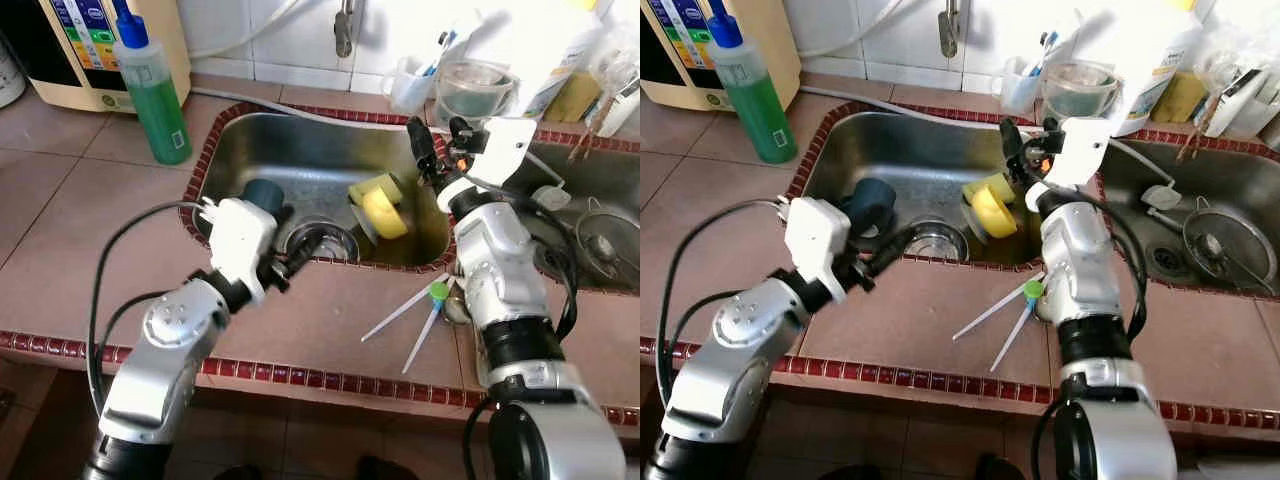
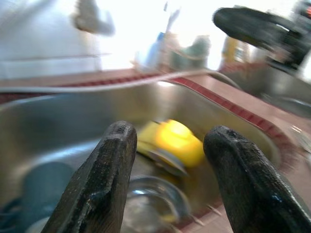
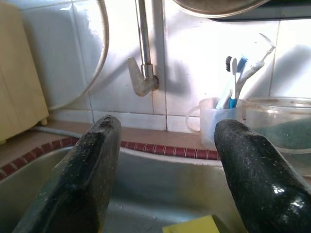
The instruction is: Kitchen organization
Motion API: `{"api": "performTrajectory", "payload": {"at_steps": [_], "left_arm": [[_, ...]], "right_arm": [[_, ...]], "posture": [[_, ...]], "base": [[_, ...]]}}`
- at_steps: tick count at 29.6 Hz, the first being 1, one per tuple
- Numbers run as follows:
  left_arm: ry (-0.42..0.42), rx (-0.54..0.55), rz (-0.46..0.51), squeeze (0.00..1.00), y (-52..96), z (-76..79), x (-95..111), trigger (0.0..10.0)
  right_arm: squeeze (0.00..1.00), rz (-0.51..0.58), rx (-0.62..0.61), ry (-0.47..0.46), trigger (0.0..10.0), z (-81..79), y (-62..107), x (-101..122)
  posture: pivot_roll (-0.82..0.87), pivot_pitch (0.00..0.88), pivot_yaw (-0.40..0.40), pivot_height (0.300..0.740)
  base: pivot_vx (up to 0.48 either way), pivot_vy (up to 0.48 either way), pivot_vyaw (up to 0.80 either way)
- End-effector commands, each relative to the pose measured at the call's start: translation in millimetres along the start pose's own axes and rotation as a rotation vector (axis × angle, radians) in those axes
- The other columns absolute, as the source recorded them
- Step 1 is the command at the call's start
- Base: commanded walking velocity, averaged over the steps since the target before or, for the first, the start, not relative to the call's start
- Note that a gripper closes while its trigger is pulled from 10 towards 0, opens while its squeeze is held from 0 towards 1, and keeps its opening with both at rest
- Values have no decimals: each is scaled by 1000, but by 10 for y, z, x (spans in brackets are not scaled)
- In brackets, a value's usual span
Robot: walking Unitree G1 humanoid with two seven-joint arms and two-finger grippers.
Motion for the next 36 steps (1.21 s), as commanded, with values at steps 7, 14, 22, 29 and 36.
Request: {"api": "performTrajectory", "payload": {"at_steps": [7, 14, 22, 29, 36], "left_arm": [[-46, 177, 5, 0, 3, -269, -60, 10000], [-39, 236, 7, 0, 8, -371, -149, 10000], [-8, 285, 7, 0, 49, -389, -245, 10000], [-3, 279, 10, 0, 58, -361, -266, 10000], [0, 291, 14, 0, 96, -385, -267, 10000]], "right_arm": [[0, 57, -14, 68, 10000, -68, 140, 1], [0, 52, -40, 91, 10000, -87, 261, -82], [0, 35, -71, 108, 10000, -73, 398, -166], [0, 20, -87, 112, 10000, -76, 430, -205], [0, -2, -94, 112, 10000, -88, 462, -273]], "posture": [[-26, 55, -53, 740], [-35, 18, -60, 740], [-41, 0, -60, 740], [-39, 0, -53, 740], [-31, 0, -56, 740]], "base": [[0, 0, 0], [0, 0, 0], [0, 0, 0], [0, 0, 0], [0, 0, 0]]}}
Point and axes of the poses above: a point about 5 cm out from each wrist's last joint towards the gripper, its own y axis pointing back from the gripper into the wrist, its own x axis along the axis of the wrist's last joint, z = x × y, the point moved 2 cm from there along -y, pointing out of the wrist towards the gripper, and after that the axes turned 4 degrees about -y, right-handed, at the moved point
